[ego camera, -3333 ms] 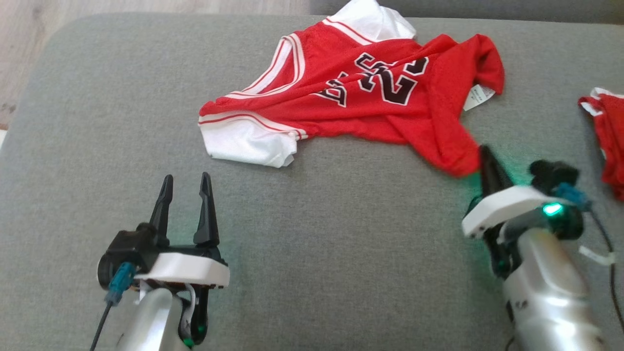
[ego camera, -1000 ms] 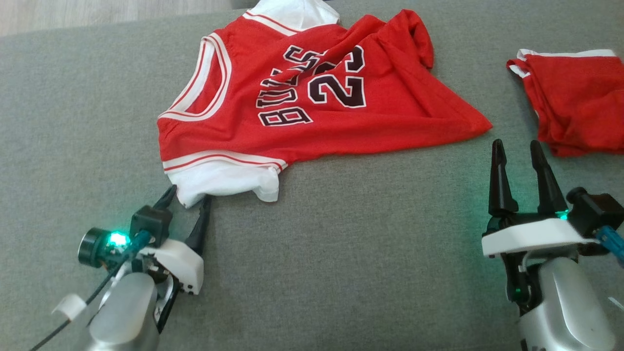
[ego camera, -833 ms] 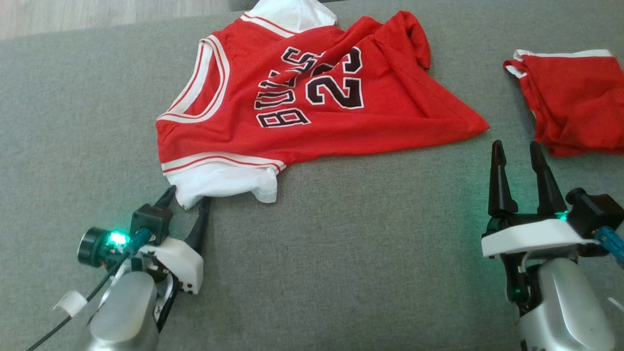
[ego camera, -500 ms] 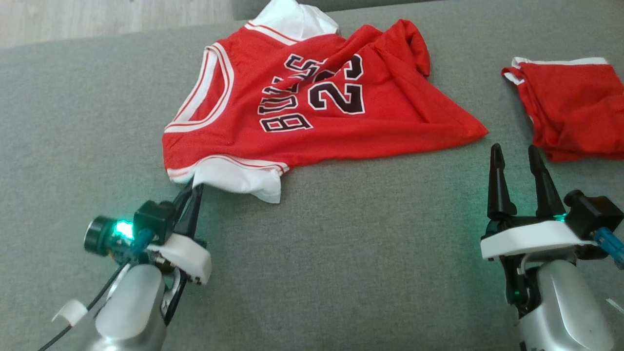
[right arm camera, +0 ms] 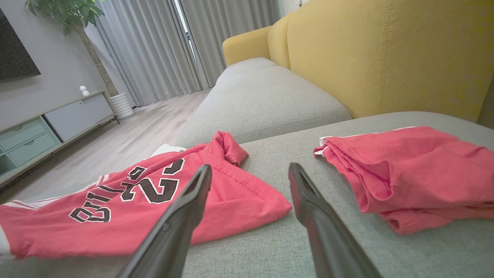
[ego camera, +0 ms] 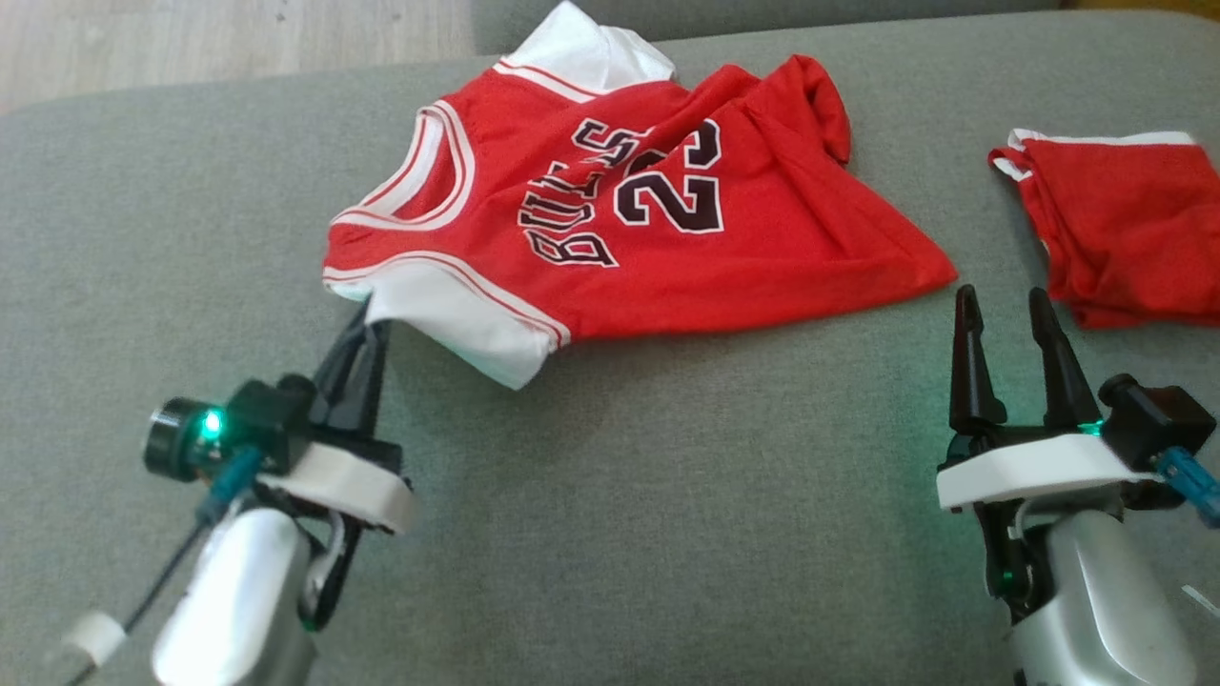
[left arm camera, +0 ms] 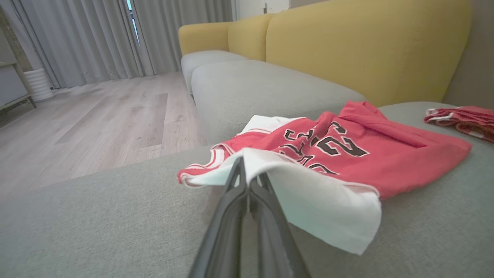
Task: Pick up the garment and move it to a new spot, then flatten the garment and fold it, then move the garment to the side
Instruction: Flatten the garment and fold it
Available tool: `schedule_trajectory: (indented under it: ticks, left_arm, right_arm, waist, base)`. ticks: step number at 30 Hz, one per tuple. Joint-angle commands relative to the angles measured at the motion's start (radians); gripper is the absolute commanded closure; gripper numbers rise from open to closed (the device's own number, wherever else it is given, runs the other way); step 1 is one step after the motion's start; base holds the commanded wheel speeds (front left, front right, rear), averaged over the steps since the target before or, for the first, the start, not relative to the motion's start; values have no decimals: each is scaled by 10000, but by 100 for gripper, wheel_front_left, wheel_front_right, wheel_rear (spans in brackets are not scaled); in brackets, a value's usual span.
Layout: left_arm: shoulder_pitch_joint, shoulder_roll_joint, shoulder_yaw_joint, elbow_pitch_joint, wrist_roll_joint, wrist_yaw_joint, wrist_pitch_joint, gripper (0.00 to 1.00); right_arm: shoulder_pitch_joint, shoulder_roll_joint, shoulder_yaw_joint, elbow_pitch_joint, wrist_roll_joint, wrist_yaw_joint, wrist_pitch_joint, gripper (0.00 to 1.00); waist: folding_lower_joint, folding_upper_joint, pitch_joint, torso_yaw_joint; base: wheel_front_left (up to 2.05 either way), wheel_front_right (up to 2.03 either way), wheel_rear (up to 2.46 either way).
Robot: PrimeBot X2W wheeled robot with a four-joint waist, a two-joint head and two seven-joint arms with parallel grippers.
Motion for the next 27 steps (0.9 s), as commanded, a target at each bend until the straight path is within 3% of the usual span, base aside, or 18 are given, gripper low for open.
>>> schedule_trajectory:
  ticks: [1,11,16,17,18,27]
  left_arm:
    - [-498,421,543,-497,-92,131,417,100]
    - [-2016,840,734,684,-581,-32,2824,100]
    - [-2802,874,532,1942,-442,-88,3172,100]
    - [-2937,829,487,2149,-418,-104,3091,66]
    - [-3057,764,456,2352,-400,-95,2981,0]
    - [-3507,369,383,3379,-212,239,1170,0]
  right_arm:
    - [-277,-20,298,-383,19,-9,-35,0]
    - [-747,-20,691,-477,109,-9,-36,0]
    - [-970,-20,951,-426,179,-9,-65,0]
    - [-1005,-20,977,-421,194,-9,-71,0]
    - [-1033,-20,996,-415,202,-9,-77,0]
    - [-1024,-20,880,-413,55,-9,-106,0]
  waist:
    - [0,0,118,-83]
    - [0,0,973,-818]
    - [0,0,1292,-1171]
    - [0,0,1339,-1208]
    - [0,0,1373,-1235]
    - [0,0,1286,-1049]
  base:
    - [0,0,0]
    - [0,0,0]
    - [0,0,0]
    - [0,0,0]
    - [0,0,0]
    - [0,0,0]
